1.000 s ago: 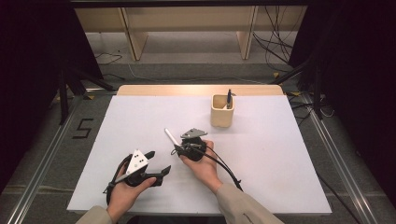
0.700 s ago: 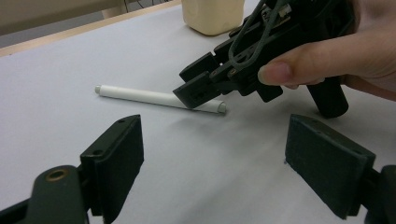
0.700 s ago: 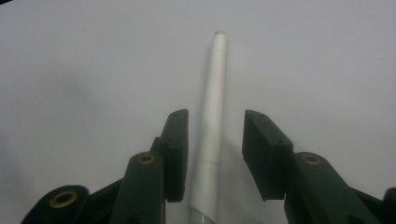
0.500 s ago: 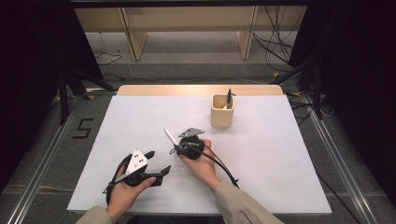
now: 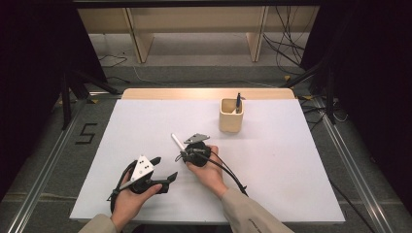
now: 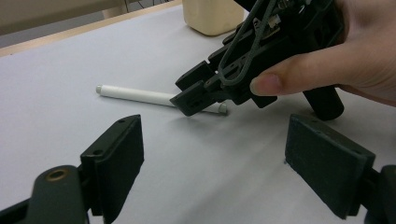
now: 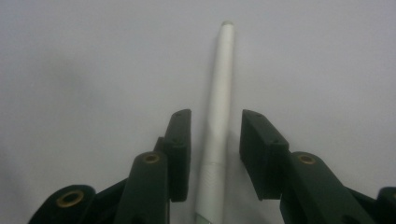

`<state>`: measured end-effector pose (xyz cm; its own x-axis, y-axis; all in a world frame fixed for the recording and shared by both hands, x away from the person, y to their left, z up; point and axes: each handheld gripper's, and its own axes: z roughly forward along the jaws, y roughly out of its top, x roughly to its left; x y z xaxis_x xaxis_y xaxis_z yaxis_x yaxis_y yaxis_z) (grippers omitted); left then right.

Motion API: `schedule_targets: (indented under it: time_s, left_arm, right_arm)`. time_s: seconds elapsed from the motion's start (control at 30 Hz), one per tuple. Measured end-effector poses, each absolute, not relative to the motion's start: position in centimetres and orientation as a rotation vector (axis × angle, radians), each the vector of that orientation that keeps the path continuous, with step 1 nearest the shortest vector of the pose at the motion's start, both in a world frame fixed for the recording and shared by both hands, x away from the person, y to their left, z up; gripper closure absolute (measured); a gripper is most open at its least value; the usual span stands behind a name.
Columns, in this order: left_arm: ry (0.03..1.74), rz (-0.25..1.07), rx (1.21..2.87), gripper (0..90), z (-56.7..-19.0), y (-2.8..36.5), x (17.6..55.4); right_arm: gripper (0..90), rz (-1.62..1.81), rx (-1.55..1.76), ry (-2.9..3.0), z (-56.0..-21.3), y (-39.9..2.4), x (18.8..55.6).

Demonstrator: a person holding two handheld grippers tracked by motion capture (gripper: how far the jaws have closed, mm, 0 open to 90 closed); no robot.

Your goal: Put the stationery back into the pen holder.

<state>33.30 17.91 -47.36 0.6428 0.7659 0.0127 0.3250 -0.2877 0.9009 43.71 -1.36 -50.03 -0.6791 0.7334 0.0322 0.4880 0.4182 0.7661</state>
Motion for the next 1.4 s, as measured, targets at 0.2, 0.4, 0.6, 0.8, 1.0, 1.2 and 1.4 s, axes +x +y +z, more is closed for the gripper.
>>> schedule_targets:
  time_s: [0.2, 0.4, 0.6, 0.8, 1.0, 1.2, 1.4]
  left_arm:
    - [0.866, 0.561, 1.875, 19.5, -47.3, 17.9, 33.3]
    - [0.868, 0.561, 1.873, 19.5, -47.3, 17.9, 33.3]
    - [0.866, 0.561, 1.875, 19.5, -47.4, 18.0, 33.3]
    - [0.866, 0.56, 1.875, 19.5, -47.3, 18.0, 33.3]
    - [0.865, 0.562, 1.875, 19.5, -47.3, 18.0, 33.3]
    - [0.865, 0.561, 1.876, 19.5, -47.3, 18.0, 33.3]
    - [0.866, 0.562, 1.875, 19.6, -47.3, 18.1, 33.4]
  right_arm:
    - [65.9, 1.121, 1.057, 2.376, -50.1, -1.3, 43.8]
    - [65.8, 1.119, 1.055, 2.368, -50.0, -1.2, 44.1]
    - [65.0, 1.128, 1.064, 2.358, -49.5, -0.9, 44.9]
    - [65.0, 1.115, 1.07, 2.364, -49.7, -0.3, 45.6]
    - [65.4, 1.104, 1.078, 2.37, -49.8, 0.1, 45.9]
    - [65.8, 1.1, 1.075, 2.374, -49.8, 0.3, 46.1]
    - [66.2, 1.098, 1.074, 2.371, -49.8, 0.5, 46.3]
